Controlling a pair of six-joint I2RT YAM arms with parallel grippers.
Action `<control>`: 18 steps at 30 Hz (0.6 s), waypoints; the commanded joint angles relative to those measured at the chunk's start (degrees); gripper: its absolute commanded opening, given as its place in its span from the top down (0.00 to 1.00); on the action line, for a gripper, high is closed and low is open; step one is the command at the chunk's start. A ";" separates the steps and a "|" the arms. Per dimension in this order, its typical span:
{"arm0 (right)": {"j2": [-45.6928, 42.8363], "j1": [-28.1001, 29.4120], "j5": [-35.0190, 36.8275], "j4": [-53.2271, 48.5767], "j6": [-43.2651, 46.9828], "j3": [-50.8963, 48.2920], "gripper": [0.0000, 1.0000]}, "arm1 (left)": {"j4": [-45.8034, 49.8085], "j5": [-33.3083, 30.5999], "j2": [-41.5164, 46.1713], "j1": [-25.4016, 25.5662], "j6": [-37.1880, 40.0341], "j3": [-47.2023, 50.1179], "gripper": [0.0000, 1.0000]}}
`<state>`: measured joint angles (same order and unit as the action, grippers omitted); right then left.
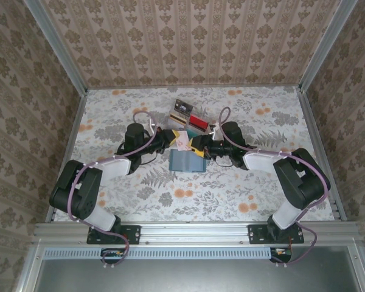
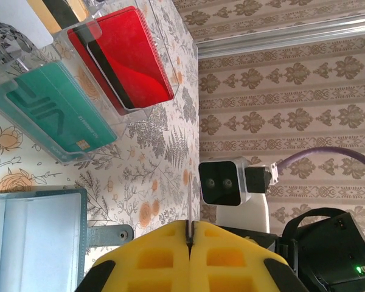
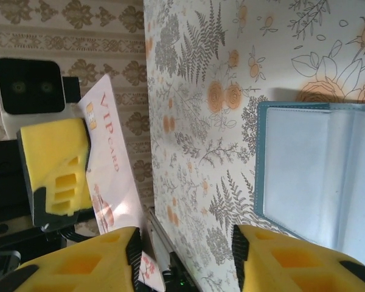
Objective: Take the credit cards out of the card holder
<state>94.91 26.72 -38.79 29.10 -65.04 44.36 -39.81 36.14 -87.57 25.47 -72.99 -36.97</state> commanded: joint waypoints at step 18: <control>2.23 1.05 -0.50 10.99 -1.86 1.59 1.00 | 2.63 -0.73 2.35 -2.31 1.25 2.36 0.84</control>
<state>98.63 27.64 -39.83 41.63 -70.41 44.73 -38.98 34.76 -87.53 23.90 -72.86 -35.48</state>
